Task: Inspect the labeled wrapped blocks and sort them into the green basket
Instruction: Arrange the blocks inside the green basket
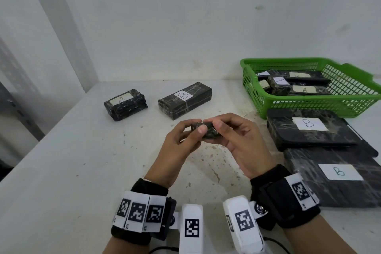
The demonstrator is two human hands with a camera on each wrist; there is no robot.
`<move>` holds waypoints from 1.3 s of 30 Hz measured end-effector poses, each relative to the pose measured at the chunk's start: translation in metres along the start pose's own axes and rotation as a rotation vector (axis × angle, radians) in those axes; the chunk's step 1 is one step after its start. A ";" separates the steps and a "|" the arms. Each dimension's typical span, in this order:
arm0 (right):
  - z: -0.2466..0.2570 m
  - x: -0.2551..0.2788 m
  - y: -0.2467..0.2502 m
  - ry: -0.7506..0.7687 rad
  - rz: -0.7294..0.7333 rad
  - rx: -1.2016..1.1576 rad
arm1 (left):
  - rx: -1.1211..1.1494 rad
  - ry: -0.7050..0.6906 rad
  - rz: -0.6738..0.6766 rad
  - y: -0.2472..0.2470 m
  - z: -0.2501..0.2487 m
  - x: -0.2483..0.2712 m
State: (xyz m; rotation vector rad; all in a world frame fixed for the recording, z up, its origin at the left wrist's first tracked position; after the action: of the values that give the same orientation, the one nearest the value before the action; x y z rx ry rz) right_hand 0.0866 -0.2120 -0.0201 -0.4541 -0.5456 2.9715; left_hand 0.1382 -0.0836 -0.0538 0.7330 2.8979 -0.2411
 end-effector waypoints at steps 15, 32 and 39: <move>0.002 -0.001 0.001 -0.024 0.022 -0.040 | 0.054 -0.015 0.006 0.002 -0.003 0.001; -0.004 -0.001 0.006 -0.095 -0.001 0.018 | 0.102 0.031 -0.031 0.004 -0.003 0.001; -0.014 -0.004 0.011 -0.250 -0.079 0.086 | 0.116 -0.035 -0.059 0.009 -0.007 0.000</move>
State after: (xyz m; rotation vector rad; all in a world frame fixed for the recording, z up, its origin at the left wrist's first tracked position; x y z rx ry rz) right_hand 0.0940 -0.2180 -0.0351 -0.0513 -0.4418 2.9779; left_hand 0.1417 -0.0744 -0.0478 0.6539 2.8954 -0.4272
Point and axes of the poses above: each hand's wrist, its own x-axis away from the middle knuckle, its own y-axis out of the back of the hand, z = x × y, the point moved 6 cm from there along -x, towards the middle knuckle, and after that the axes turned 3 degrees about -y, right-handed, at the moved point
